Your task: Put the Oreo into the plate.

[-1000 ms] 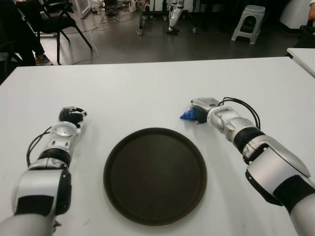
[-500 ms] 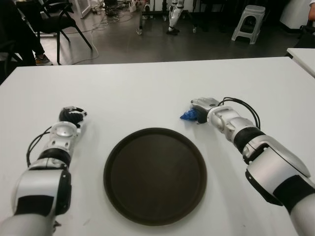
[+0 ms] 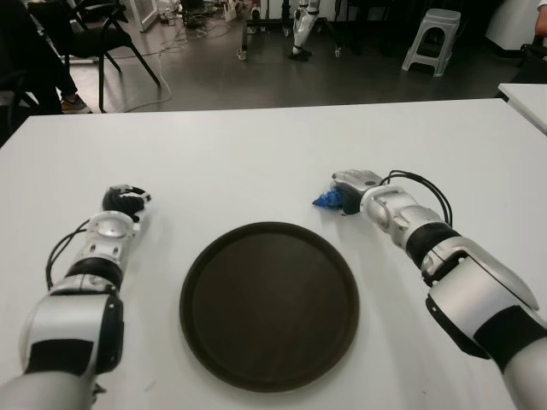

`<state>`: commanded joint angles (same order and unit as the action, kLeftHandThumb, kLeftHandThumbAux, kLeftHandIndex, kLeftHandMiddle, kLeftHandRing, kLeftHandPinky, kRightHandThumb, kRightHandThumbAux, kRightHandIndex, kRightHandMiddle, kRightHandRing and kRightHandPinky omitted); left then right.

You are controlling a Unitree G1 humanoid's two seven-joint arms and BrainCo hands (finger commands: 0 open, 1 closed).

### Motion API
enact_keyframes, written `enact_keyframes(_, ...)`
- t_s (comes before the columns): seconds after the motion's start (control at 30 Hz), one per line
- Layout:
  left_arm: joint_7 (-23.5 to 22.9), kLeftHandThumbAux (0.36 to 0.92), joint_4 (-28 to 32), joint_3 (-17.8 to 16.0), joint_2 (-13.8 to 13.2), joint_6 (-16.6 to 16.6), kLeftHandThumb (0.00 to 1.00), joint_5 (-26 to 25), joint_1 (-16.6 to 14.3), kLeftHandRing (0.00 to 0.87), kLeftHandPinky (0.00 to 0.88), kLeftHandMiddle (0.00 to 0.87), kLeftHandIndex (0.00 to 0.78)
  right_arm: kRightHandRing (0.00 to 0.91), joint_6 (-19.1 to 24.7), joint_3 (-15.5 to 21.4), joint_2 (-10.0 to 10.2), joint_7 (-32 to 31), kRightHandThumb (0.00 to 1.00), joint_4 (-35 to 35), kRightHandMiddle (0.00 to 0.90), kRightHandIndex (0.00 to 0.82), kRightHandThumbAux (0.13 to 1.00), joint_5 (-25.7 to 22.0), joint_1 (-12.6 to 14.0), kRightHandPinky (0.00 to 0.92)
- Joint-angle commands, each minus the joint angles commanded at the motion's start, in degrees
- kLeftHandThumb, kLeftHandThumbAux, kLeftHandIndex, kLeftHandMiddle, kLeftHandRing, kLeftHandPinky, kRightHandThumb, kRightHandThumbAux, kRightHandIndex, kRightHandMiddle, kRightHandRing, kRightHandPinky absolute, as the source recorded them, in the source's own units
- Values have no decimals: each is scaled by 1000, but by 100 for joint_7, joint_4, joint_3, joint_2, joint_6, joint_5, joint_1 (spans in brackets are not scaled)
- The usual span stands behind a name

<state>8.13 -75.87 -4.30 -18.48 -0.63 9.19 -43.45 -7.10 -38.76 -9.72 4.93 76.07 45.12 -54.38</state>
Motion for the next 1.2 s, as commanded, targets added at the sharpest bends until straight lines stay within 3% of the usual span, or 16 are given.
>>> enact_keyframes(0.63,44,725,-6,-11,5,5,679,-1,2,175,177,161,398,81,-190,343,-17,1241,695,-14,51,412,732,-36,114,121)
enact_keyframes(0.73,13,724,-3,-54,11,11,683,-47,-5,164,155,156,403,90,-194,492,-16,1728,696,-46,58,413,731,-96,153,125)
enact_keyframes(1.2,39,720,-6,-13,7,-10,687,-2,-3,153,146,157,410,96,-1172,1179,-131,3128,703,-392,78,415,725,-629,185,123)
